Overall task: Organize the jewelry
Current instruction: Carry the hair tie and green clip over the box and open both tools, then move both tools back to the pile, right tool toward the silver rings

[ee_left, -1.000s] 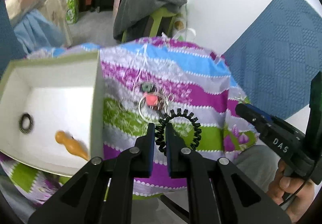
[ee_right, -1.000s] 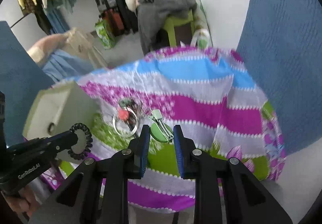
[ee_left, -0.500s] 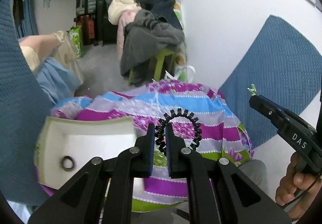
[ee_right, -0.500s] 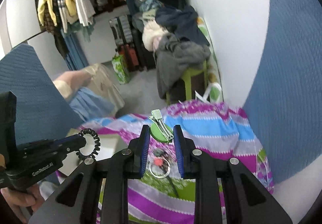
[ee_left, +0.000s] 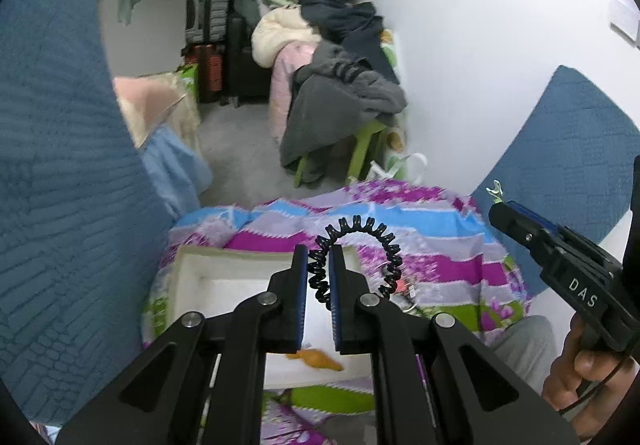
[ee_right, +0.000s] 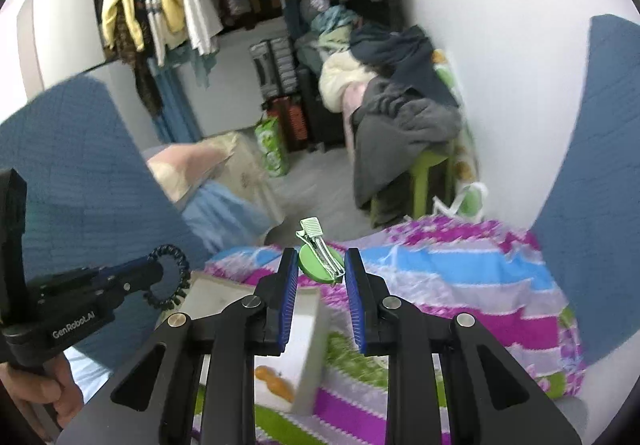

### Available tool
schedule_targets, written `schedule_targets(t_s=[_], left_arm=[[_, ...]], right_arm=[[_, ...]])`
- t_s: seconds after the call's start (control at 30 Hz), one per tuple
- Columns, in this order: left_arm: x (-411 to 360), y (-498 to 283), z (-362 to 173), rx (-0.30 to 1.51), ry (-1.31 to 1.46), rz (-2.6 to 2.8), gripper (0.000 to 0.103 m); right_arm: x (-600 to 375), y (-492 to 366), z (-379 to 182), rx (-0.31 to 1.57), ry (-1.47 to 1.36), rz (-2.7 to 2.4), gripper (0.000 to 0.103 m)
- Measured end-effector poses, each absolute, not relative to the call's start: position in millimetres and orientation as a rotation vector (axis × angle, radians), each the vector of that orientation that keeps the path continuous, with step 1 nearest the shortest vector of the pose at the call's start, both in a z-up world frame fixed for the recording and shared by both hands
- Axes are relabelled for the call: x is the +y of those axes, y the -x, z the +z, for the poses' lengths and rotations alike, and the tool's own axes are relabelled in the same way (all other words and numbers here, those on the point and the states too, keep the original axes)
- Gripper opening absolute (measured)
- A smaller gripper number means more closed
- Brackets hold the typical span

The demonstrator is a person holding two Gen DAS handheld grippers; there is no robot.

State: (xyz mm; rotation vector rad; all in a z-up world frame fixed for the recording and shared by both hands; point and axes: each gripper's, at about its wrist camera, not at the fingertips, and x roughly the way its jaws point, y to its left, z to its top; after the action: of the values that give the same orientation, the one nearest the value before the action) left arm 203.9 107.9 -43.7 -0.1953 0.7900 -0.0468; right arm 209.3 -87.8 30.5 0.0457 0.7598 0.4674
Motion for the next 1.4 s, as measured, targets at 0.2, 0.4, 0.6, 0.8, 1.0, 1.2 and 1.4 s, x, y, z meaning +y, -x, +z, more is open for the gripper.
schedule_targets(t_s=[0.2,0.4,0.6,0.8,1.0,1.2,1.4], left_arm=[[137.5,-197.1,-92.9,0.859,0.254,-0.022,0.01],[156.8,-194.9,-130.8,0.911,0.28,0.026,0.01],[170.8,-195.9,-159.8,0.963,0.294,0.055,0.01],[174.8,-191.4,-178.9,0.995,0.31,0.085,0.01],[177.6,-186.9,-177.6,0.994,0.331,0.098,0.031],[172.3,-178.9,-153.9,0.929,0.322,0.117,0.06],[160.0,-172.2,-123.8,0.87,0.309,0.124,0.06]], right_arm=[[-44.2,-204.3,-11.4,0.866,0.034,0.532,0.022],[-16.0,-197.2,-50.4,0.957,0.075,0.574,0.022],[5.1,-192.6,-82.4,1.036,0.107,0.604,0.022],[17.5,-188.7,-99.6,1.072,0.143,0.619,0.022],[15.6,-189.1,-93.8,1.067,0.149,0.64,0.033],[4.1,-190.2,-67.8,1.013,0.122,0.666,0.038],[-14.2,-188.4,-31.5,0.916,0.107,0.689,0.038]])
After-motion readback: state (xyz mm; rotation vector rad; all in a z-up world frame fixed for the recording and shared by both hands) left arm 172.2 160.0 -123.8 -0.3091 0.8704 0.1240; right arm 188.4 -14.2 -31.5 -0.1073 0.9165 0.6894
